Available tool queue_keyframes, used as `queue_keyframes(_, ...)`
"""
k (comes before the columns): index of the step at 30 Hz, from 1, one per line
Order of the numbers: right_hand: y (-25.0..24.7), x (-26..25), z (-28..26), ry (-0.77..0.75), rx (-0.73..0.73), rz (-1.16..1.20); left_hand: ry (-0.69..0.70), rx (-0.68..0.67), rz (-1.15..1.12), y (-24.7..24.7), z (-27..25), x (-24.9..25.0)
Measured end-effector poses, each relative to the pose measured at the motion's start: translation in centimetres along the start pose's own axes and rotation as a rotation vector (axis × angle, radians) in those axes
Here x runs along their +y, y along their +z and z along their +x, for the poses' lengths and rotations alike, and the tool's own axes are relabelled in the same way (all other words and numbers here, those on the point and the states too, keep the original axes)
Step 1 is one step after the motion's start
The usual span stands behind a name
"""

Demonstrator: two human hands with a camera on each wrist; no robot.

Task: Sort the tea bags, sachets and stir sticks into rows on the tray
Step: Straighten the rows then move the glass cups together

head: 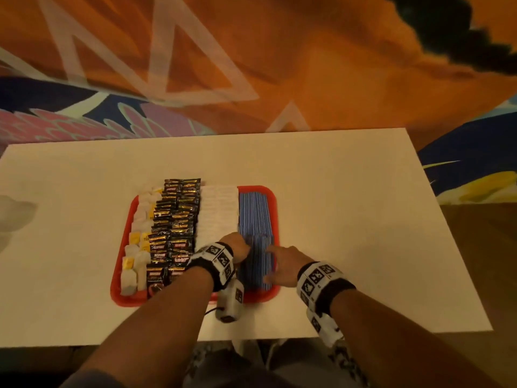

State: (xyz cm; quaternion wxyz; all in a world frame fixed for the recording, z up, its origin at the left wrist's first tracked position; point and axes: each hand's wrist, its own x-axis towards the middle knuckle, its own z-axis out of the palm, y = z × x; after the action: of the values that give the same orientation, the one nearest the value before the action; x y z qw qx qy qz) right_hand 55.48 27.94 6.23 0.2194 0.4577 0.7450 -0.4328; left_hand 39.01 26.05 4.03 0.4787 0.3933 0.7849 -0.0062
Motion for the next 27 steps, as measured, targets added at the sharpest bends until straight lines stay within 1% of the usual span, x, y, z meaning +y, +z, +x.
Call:
queue_keyframes(3, 0.5, 1.7, 0.3, 0.037, 0.016, 0.033, -0.043, 0.012, 0.234, 1.0, 0.8, -0.2)
queue_keyframes(5, 0.6, 2.5, 0.5, 0.047, 0.023, 0.035, -0.074, 0.042, 0.294, 1.5, 1.3, -0.3)
queue_keyframes(8, 0.8, 3.4, 1.0, 0.054, 0.021, 0.038, -0.122, 0.073, 0.309, 2.0, 1.9, -0.5)
queue_keyframes(14, 1.4, 4.2, 2.1, 0.063, 0.03, 0.103, -0.177, 0.182, 0.287, 2.5, 1.8, -0.9)
queue_keyframes(19, 1.6, 4.4, 2.7, 0.067, 0.078, 0.171, -0.173, 0.267, 0.237, 2.4, 1.4, -1.3)
queue_keyframes(23, 1.8, 4.3, 3.0, 0.08, 0.13, 0.226, -0.171, 0.321, 0.098, 2.0, 1.0, -2.3)
queue_keyframes(27, 2.1, 4.4, 3.0, 0.128, 0.204, 0.297, -0.123, 0.37, -0.067, 0.6, 0.4, -5.2)
